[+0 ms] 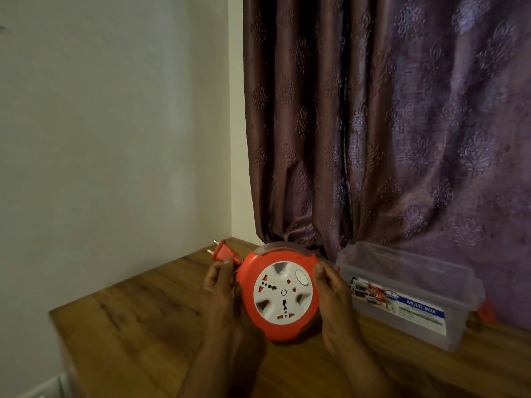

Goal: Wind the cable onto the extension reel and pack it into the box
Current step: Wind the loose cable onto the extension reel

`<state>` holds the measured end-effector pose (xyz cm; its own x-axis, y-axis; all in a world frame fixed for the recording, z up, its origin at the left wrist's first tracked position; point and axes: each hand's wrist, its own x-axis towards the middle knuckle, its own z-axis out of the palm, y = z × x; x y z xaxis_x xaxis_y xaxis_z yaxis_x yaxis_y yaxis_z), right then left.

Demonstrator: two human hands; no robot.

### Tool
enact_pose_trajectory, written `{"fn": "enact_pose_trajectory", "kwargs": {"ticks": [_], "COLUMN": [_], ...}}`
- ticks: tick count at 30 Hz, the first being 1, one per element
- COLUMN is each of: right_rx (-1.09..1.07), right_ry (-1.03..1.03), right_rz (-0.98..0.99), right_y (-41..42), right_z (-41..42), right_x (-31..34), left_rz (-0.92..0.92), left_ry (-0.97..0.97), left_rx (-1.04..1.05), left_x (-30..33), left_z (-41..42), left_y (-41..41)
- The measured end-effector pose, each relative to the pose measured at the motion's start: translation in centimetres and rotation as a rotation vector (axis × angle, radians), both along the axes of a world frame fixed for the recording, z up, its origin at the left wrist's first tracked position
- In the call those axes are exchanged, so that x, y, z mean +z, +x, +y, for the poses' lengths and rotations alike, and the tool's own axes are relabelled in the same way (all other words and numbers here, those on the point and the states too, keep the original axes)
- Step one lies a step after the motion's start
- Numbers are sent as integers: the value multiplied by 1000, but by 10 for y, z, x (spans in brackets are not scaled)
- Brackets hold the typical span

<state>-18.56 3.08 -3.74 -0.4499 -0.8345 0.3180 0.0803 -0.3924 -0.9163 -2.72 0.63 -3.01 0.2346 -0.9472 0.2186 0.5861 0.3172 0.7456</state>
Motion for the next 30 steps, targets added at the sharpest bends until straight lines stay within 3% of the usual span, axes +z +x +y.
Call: {"fn": "enact_pose_trajectory", "kwargs": {"ticks": [4,9,17,21,26,30], "right_rx": [-15,-14,-63,-61,-89,-123], "right_ry": [-30,-48,-50,-50,-59,-83], "right_rz": [37,-2,-55,-72,-133,-196], "right_y": [0,0,-4,-3,-1,0], "right_z": [-1,-4,-4,-4,-2,-3], "right_x": [0,-3,-2,-2,-1,1], "left_rz": [-126,-94,-41,-41,-191,-581], "left_ry": [-76,-52,-7,3,20,-94], "left_rx": [9,-11,-272,-227,-76,255], "left_x": [14,11,4,9,14,9], "left_z": [8,10,-1,3,21,20], "left_y": [-3,-1,-1,-1,-14,-10]}}
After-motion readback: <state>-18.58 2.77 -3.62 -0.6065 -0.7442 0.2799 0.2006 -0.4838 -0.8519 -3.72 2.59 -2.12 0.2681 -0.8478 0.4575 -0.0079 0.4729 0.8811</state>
